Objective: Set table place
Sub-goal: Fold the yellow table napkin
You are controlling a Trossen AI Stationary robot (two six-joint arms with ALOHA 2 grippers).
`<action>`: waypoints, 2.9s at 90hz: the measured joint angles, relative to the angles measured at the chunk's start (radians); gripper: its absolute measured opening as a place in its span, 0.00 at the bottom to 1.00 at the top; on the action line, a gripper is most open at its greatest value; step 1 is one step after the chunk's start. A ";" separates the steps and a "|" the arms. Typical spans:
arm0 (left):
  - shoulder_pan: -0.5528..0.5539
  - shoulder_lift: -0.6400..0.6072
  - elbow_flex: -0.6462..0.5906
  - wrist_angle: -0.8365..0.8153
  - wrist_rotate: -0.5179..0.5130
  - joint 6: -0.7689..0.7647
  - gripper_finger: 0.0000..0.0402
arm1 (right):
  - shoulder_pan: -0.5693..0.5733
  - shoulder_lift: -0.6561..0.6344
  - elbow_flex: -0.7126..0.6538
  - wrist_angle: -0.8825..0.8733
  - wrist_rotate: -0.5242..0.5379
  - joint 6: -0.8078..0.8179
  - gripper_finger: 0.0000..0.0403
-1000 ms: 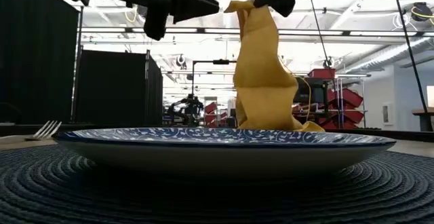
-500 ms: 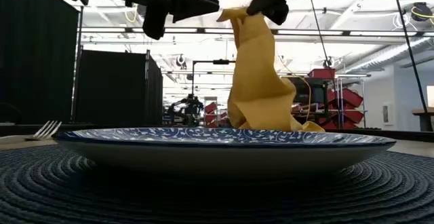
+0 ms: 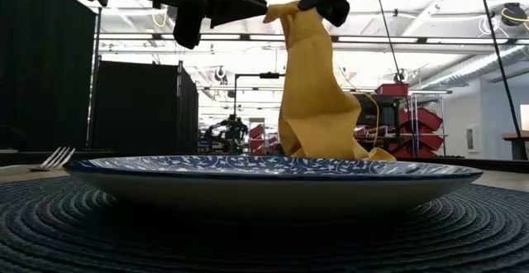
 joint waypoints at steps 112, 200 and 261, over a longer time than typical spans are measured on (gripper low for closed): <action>0.000 0.000 0.000 0.000 0.000 -0.003 0.15 | 0.016 -0.004 0.000 0.065 -0.030 -0.025 0.00; -0.005 0.000 0.000 0.096 0.009 -0.160 0.00 | 0.016 0.014 0.000 -0.092 0.339 -0.219 0.08; -0.014 0.000 0.001 0.128 -0.036 -0.394 0.00 | 0.016 0.039 0.000 -0.173 0.713 -0.411 0.46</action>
